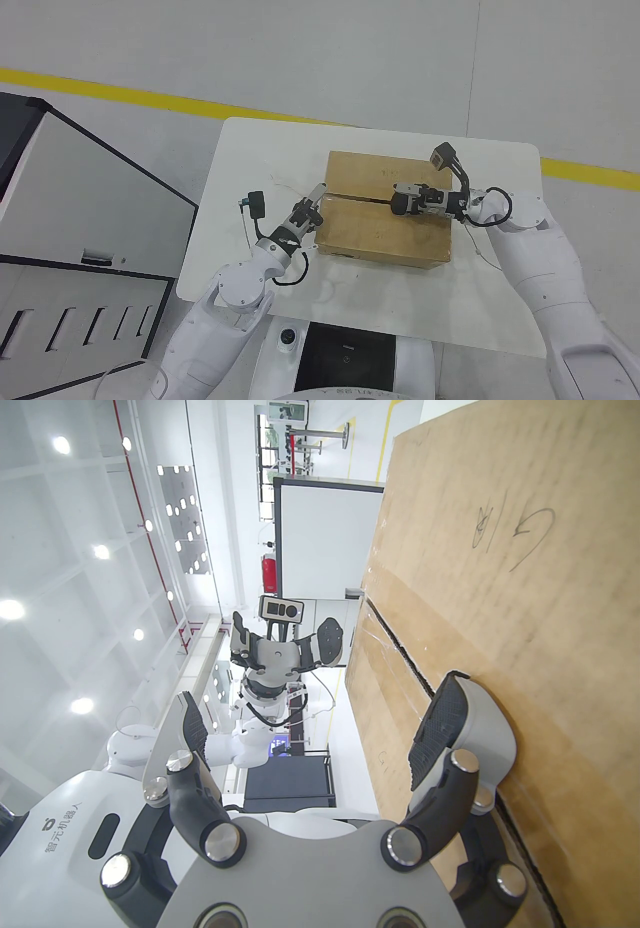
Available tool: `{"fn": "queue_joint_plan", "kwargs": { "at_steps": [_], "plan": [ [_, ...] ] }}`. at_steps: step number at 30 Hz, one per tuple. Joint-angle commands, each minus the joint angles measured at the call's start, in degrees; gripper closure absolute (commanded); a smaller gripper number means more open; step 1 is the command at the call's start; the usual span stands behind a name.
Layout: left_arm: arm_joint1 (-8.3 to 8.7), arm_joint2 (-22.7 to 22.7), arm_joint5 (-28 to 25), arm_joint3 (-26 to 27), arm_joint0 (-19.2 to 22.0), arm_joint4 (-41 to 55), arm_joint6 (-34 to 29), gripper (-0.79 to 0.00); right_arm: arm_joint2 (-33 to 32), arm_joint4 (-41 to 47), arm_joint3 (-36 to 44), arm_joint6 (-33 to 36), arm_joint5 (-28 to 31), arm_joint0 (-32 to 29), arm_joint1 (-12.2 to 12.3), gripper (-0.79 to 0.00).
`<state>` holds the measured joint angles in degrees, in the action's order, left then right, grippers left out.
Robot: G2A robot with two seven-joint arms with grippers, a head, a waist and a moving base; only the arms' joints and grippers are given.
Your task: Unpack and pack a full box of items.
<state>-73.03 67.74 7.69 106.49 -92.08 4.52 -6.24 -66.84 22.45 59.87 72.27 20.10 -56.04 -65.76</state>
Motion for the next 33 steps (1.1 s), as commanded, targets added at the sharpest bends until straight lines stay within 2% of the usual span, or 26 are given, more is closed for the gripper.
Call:
{"fn": "queue_joint_plan", "kwargs": {
  "at_steps": [1, 17, 18, 19, 20, 21, 22, 33],
  "plan": [
    [0.00, 0.00, 0.00, 0.00, 0.00, 0.00, 0.00, -0.785, 0.00, 0.00, 0.00, 0.00, 0.00, 0.00, 0.00, -0.785],
    [0.00, 0.00, 0.00, 0.00, 0.00, 0.00, 0.00, -0.785, 0.00, 0.00, 0.00, 0.00, 0.00, 0.00, 0.00, -0.785],
    [-0.03, -0.05, -0.34, 0.05, -0.02, 0.47, -0.17, -0.382, 0.02, -0.05, 0.14, -0.33, -0.08, -0.12, -0.01, -0.009],
    [-0.15, -0.11, -1.56, -1.01, 0.35, 2.28, -0.71, -0.351, 0.16, -0.16, 0.97, -0.97, -0.35, -0.58, -0.01, 0.000],
    [-0.16, 0.72, -2.28, -3.59, 0.58, 3.36, -0.41, -0.785, 0.16, -0.02, 1.58, -1.16, -0.74, -0.94, 0.02, -0.166],
    [-0.22, 0.60, -3.37, -4.69, 1.40, 3.40, -0.94, -0.785, 0.06, -0.01, 2.01, -1.27, -1.00, -1.16, 0.09, -0.459],
    [-0.33, 0.07, -3.59, -5.01, 2.00, 3.58, -1.04, -0.785, 0.06, -0.01, 2.01, -1.27, -1.00, -1.16, 0.09, -0.785],
    [-0.24, 0.78, -4.08, -4.99, 1.75, 3.56, -1.00, -0.785, 0.06, -0.01, 2.01, -1.27, -1.00, -1.16, 0.09, -0.785]
  ]
}}
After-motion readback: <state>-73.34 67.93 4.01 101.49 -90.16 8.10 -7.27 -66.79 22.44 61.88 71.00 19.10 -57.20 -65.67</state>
